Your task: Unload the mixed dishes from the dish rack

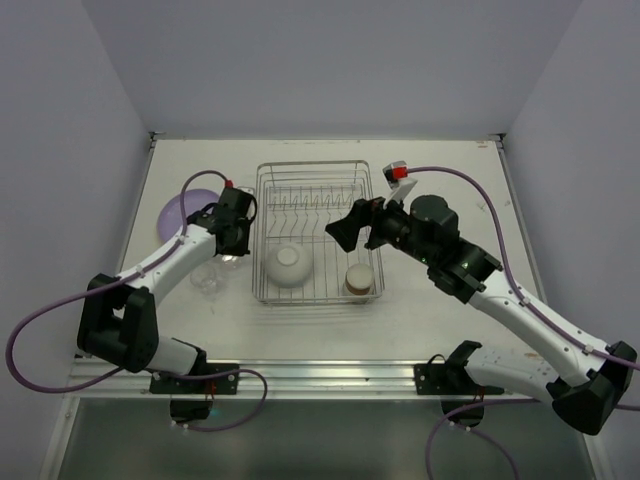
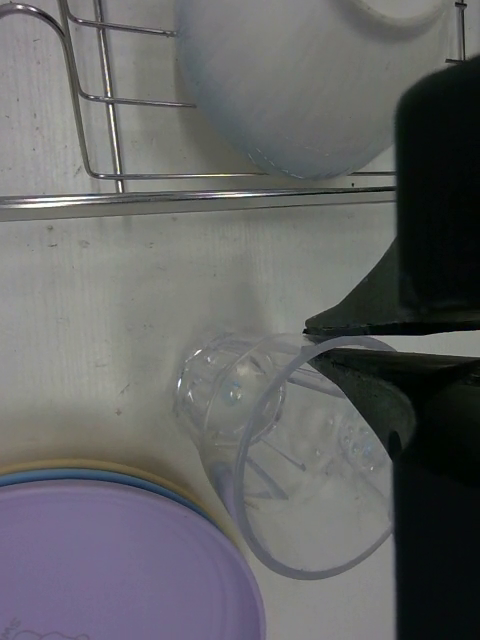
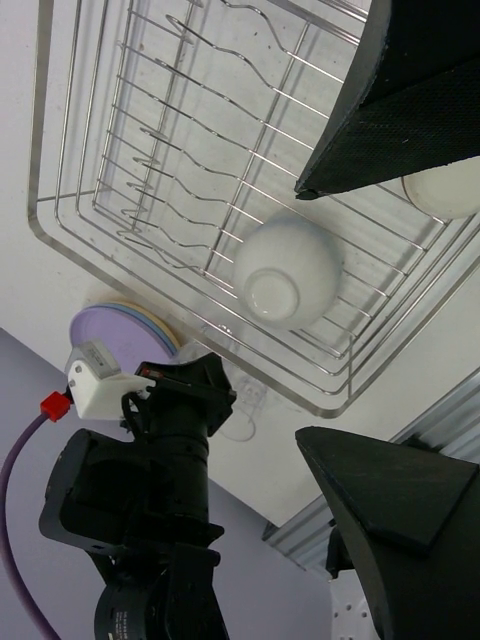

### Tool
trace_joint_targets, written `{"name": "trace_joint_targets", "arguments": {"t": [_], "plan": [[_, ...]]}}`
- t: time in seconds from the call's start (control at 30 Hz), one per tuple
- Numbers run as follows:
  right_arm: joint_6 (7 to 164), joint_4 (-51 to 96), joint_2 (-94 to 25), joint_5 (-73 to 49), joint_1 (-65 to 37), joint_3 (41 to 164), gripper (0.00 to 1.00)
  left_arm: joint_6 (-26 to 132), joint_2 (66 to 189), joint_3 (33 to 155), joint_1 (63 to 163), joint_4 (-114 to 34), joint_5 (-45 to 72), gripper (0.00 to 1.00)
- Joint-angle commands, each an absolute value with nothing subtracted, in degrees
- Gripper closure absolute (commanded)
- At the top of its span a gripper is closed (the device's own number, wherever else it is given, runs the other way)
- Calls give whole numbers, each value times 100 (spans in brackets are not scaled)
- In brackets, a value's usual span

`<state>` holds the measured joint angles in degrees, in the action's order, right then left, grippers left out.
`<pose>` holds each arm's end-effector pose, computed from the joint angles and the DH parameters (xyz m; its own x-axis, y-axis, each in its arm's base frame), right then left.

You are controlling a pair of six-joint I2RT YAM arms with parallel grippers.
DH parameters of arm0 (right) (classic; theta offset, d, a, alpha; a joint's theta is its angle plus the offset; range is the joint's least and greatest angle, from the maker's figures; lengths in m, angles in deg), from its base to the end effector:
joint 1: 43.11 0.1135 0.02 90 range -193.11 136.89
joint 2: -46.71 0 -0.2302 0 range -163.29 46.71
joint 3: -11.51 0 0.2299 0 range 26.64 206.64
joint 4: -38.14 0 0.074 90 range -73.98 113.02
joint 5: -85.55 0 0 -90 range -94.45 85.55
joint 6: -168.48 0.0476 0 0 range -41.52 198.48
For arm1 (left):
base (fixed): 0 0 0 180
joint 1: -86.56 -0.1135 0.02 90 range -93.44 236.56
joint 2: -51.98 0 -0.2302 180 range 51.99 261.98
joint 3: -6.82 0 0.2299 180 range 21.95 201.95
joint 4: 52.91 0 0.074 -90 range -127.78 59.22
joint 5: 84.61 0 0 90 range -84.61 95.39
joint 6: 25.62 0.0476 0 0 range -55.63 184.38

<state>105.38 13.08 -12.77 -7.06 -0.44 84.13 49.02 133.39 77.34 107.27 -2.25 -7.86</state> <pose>0.1793 0.1683 0.3390 -0.4566 0.1938 -0.8683 -0.5643 0.6914 0.4511 0.2552 -0.0848 0.1919 -0.8572 0.0484 -0.5128 0.0156 0.9976 0.0681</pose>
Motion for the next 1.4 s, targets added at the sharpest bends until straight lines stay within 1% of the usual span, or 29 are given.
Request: {"name": "trace_joint_targets", "arguments": {"t": [0.0, 0.03, 0.13, 0.3, 0.43, 0.57, 0.67, 0.7, 0.77, 0.8, 0.83, 0.87, 0.93, 0.97, 1.07, 1.17, 1.37], "plan": [[10423, 1353, -1121, -726, -75, 8368, 2, 5022, 13355, 7802, 10756, -280, -770, 87], [10423, 1353, -1112, -744, -92, 8359, 2, 5014, 13346, 7820, 10756, -254, -779, 82], [10423, 1344, -1086, -744, -92, 8342, 1, 4970, 13276, 7855, 10756, -236, -831, 75], [10406, 1317, -1016, -761, -127, 8315, 1, 4926, 13083, 7899, 10756, -148, -946, 69], [10388, 1081, -1051, -770, -145, 8394, 1, 4891, 12889, 8013, 10756, 1, -1016, 65], [10423, 738, -1033, -682, -136, 8342, 1, 4882, 12433, 8127, 10756, 10, -1227, 59], [10458, 353, -1059, -682, -136, 8359, 1, 4882, 11845, 8171, 10756, -86, -1271, 47], [10458, 246, -1059, -665, -136, 8394, 1, 4891, 11730, 8215, 10756, -113, -1202, 40], [10467, -17, -1051, -586, -145, 8447, 1, 4943, 11449, 8250, 10756, -183, -1044, 36], [10485, -79, -1025, -560, -145, 8456, 1, 4961, 11352, 8259, 10756, -209, -851, 27], [10511, -167, -955, -481, -136, 8438, 1, 4970, 11273, 8259, 10756, -279, -754, 22], [10537, -185, -902, -454, -145, 8430, 1, 4978, 11106, 8242, 10756, -306, -639, 10], [10599, -221, -805, -454, -145, 8360, 1, 4979, 10965, 8198, 10756, -429, -262, 7], [10608, -221, -700, -454, -136, 8342, 1, 4970, 10842, 8172, 10756, -473, -121, 2], [10695, -221, -515, -436, -136, 8236, 1, 4944, 10718, 8136, 10756, -570, 441, 0], [10748, -98, -366, -226, -136, 8043, 1, 4882, 10657, 8049, 10774, -666, 678, 0], [10854, 500, 302, 170, -136, 7375, 1, 4601, 10727, 7811, 10923, -1026, 1145, 0]]}}
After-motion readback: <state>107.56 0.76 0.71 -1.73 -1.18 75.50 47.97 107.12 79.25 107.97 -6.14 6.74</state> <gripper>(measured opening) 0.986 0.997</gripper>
